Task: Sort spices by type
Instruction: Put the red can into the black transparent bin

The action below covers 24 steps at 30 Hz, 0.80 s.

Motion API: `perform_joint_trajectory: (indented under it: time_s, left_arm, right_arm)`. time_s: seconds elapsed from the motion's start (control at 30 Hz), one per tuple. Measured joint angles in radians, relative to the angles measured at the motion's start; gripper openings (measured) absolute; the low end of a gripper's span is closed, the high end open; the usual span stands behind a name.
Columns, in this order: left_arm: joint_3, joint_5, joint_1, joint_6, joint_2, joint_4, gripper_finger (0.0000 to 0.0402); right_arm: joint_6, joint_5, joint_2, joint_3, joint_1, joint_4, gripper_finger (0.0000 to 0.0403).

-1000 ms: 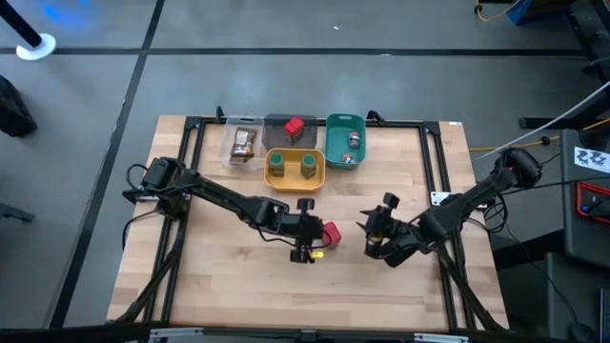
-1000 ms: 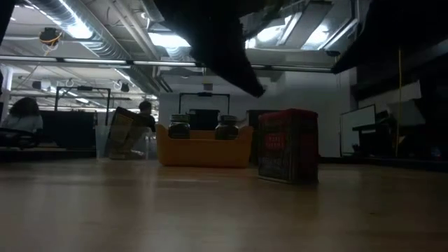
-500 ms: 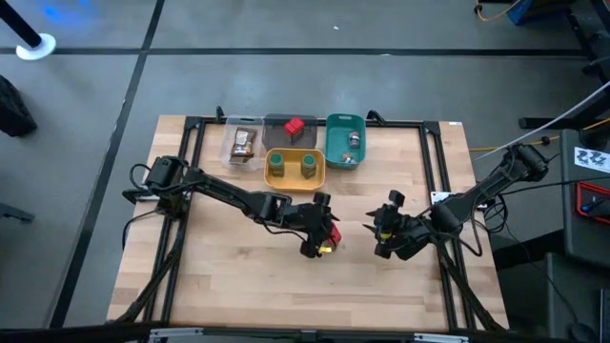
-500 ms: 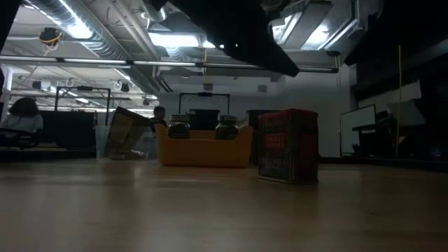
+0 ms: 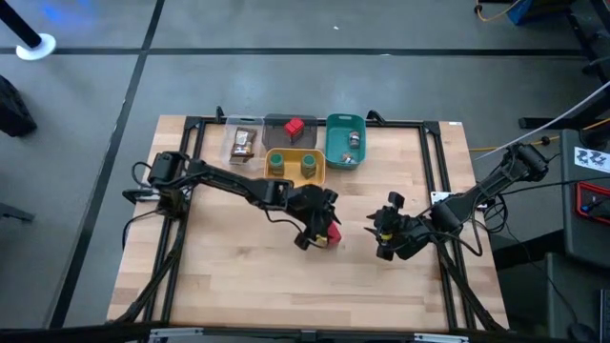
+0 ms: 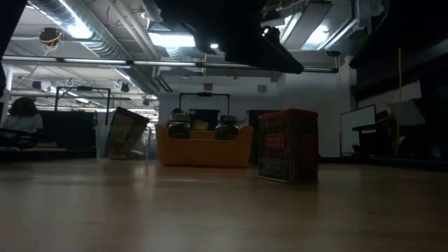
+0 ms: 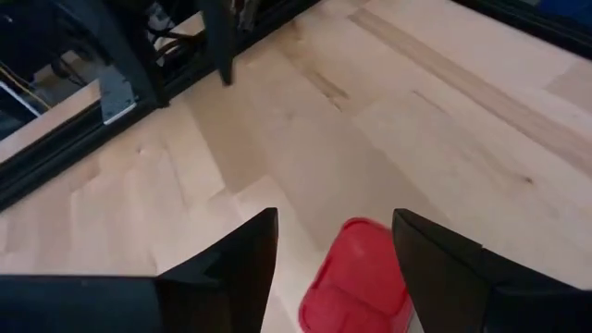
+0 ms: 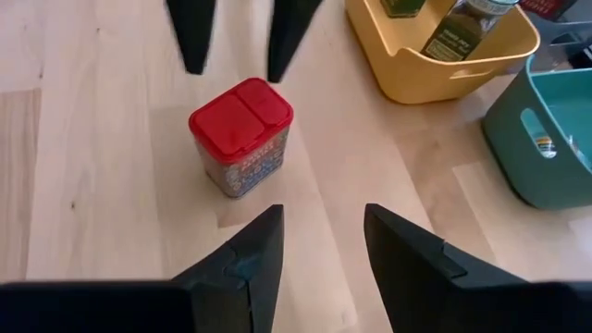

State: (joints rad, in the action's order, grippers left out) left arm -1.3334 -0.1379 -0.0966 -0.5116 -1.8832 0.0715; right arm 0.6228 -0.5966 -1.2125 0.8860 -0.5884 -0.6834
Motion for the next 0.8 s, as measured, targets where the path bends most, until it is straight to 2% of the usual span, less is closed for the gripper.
perform_joint_trajectory:
  time_s: [0.27,0.7,0.8]
  left_arm:
    - [0.0,-0.129,0.034,0.001,-0.032,0.045,0.0203]
    - [0.0,-0.14,0.034,-0.183,-0.089,0.056,0.0203]
    - [0.0,-0.137,0.034,-0.211,-0.093,0.06,0.0203]
  right_arm:
    - [0.038,0.026,0.0,0.0,0.0,0.001,0.0154]
    - [0.062,0.074,0.0,0.0,0.0,0.062,0.0154]
    - [0.109,0.066,-0.001,0.0,0.0,0.062,0.0154]
